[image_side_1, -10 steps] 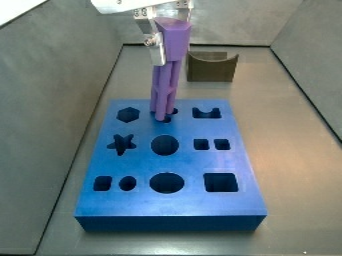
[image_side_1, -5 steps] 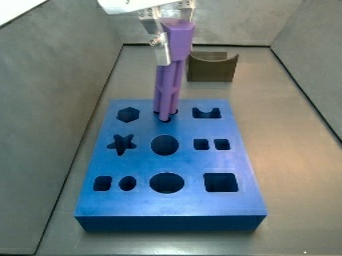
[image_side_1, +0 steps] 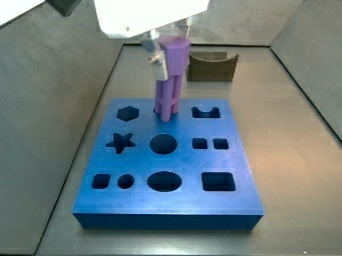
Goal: Pick up the 3 prong object. Move up. Rotate the 3 prong object. Place the 3 prong object on the fixture. Regrasp the 3 prong object. Move to above the board. Insert the 3 prong object.
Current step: Insert the 3 prong object.
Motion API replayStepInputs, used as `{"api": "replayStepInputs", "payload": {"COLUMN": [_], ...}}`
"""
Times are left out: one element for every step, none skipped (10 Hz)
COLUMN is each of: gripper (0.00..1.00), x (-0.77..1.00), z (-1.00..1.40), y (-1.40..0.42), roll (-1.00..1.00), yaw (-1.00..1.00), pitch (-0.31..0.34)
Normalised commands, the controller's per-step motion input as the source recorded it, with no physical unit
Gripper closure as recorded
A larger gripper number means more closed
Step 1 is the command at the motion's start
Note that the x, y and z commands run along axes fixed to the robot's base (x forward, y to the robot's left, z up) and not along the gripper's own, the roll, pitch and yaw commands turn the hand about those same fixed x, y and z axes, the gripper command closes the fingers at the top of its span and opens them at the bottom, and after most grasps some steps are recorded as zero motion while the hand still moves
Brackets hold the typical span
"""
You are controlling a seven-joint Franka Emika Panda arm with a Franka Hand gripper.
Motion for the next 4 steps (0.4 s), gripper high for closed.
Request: {"api": "replayStepInputs", "payload": {"gripper": [1.0,1.0,1.0,1.0], "x": [-0.18,-0.14,-0.12,-0.08], "z": [-0.47,-0.31,-0.21,-0.11], "y": [-0.19,-0.18,-0.14,-0.1], "roll": [0.13,0.0,0.0,0.03], "yaw": [0.16,0.15,0.14,0.15], "pitch": [-0.361,-0.321,-0.28,-0.181]}}
